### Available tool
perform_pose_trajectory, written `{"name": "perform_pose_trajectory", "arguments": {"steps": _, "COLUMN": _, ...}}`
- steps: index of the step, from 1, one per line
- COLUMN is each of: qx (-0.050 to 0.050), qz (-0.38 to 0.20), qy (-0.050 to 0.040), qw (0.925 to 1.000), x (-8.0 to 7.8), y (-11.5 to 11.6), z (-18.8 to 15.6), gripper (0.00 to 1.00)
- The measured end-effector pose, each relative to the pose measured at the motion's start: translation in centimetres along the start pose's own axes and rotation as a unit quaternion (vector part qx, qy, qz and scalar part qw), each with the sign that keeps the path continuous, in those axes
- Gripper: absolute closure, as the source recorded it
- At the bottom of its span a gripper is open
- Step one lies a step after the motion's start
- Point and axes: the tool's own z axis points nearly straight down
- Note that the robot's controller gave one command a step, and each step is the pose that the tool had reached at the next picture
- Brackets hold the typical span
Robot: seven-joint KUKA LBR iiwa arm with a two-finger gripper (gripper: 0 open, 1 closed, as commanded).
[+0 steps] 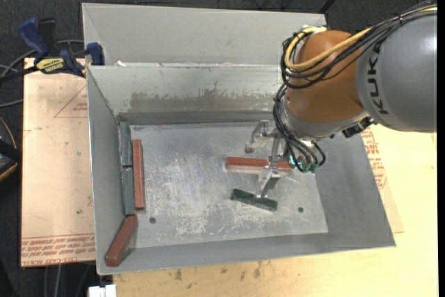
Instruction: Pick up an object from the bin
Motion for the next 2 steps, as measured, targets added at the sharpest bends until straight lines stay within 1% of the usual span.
{"name": "perform_pose_trajectory", "arguments": {"steps": 1, "qx": 0.0, "qz": 0.0, "qy": -0.004, "qw": 1.0, "x": -0.2, "y": 0.0, "z": -0.4, "gripper": 0.0}}
{"name": "perform_pose_trajectory", "arguments": {"steps": 2, "qx": 0.0, "qz": 0.006, "qy": -0.006, "qw": 1.0, "x": 2.9, "y": -1.7, "z": 6.5, "gripper": 0.0}}
